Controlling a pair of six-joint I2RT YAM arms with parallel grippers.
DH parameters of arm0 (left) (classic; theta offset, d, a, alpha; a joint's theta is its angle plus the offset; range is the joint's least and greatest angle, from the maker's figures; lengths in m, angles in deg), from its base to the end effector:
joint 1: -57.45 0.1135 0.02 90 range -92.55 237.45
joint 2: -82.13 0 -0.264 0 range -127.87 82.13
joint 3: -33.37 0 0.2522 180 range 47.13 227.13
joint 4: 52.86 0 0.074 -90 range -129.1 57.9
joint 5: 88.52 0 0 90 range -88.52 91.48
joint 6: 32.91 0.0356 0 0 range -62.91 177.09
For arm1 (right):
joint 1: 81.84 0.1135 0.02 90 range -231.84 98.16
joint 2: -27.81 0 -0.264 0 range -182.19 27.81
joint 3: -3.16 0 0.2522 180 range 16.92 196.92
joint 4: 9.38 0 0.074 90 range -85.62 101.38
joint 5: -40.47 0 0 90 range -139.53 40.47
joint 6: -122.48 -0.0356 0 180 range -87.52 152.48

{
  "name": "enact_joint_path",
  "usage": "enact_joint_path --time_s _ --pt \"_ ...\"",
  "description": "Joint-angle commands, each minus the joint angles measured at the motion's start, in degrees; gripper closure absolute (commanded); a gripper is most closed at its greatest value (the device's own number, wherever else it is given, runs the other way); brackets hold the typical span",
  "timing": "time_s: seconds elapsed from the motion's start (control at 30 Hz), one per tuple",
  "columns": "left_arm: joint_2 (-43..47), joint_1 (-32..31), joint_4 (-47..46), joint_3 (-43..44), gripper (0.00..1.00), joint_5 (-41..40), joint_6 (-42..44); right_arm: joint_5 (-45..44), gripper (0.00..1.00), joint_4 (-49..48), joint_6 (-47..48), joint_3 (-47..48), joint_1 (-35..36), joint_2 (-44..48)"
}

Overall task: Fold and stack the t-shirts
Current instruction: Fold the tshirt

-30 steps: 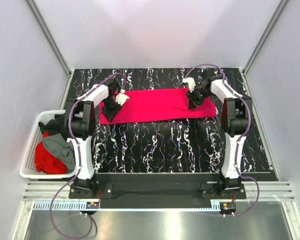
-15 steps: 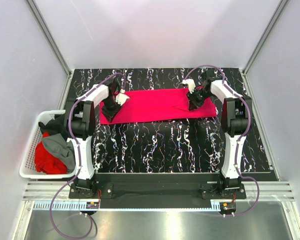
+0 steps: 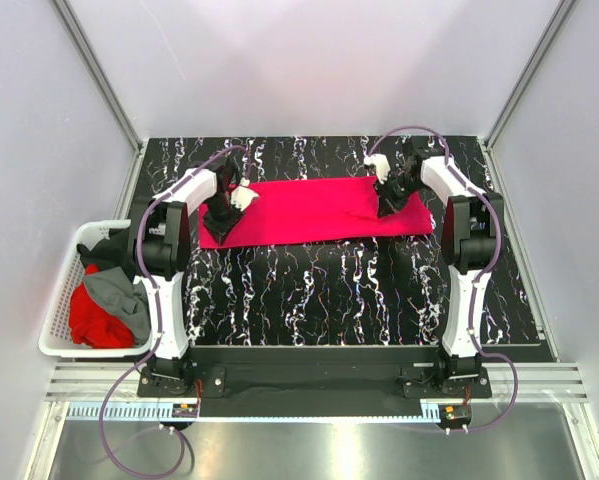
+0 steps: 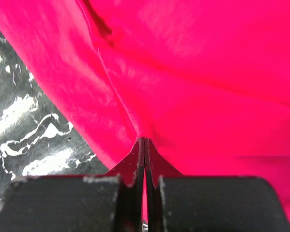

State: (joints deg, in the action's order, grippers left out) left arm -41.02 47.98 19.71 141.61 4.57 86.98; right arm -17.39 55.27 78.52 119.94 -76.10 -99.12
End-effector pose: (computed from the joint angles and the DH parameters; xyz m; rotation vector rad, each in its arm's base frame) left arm 0.4069 -0.0698 0.1602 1.0417 2.9070 -0.0699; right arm 0.4500 0.0643 0.1796 -1.2454 2.3333 0.5933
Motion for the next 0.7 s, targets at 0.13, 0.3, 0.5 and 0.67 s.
enact_joint_path --time_s 0.13,0.3,0.5,0.67 --pt "-0.33 0.07 -0.1 1.24 0.74 0.16 -0.45 -0.85 1.0 0.26 3.0 11.4 3.13 -1.47" --pt "0.28 0.07 -0.27 0.71 0.74 -0.19 -0.45 -2.78 1.0 1.14 3.79 20.98 5.16 -7.61" --pt "0.81 0.07 -0.27 0.0 0.74 -0.37 -0.1 -4.89 0.65 1.31 1.77 23.28 5.95 -6.41" --pt "0.37 0.07 -0.27 0.36 0.73 -0.54 0.17 -7.09 0.6 0.88 9.23 8.45 5.95 2.9"
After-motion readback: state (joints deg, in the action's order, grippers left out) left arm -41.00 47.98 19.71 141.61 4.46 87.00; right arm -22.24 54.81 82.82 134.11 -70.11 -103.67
